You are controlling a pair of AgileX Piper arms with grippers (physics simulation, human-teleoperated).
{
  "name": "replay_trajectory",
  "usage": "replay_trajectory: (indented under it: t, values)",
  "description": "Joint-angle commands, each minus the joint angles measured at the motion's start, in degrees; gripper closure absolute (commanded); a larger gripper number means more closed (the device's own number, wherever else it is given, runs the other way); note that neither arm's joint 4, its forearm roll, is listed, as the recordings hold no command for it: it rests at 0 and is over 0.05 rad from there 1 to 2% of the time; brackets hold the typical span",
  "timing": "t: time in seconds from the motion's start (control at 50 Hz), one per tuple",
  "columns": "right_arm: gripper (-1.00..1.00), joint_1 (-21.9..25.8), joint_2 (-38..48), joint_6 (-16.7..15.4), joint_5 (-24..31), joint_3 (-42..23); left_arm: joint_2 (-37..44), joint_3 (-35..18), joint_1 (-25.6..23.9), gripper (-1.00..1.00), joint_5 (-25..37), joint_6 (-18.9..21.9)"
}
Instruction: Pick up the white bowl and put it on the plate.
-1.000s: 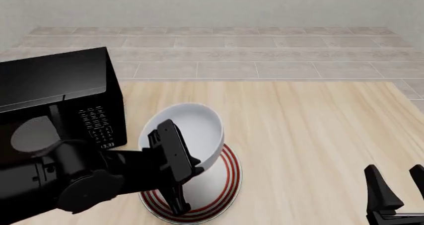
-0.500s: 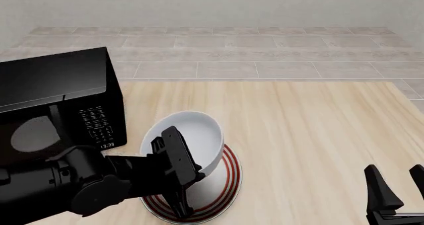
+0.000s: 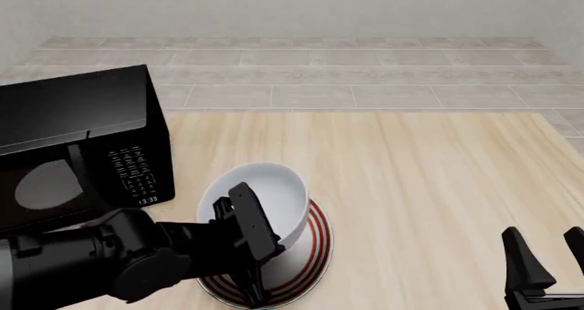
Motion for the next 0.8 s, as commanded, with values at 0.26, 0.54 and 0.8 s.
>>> replay_trajectory:
  t: [0.26,0.54,0.8]
  values:
    - [-1.00,0.0,-0.3,0.0,0.3,0.0,2.3,0.4,-0.2,1.00,-2.4,-0.3]
    - [-1.00,0.0,-0.3,0.0,0.3,0.0,3.5,0.7,-0.9,1.00,-3.1,-0.8]
    - [-1.00,0.0,-0.3,0.0,0.3,0.0,4.5,1.1,-1.2,1.00,-4.2,-1.1]
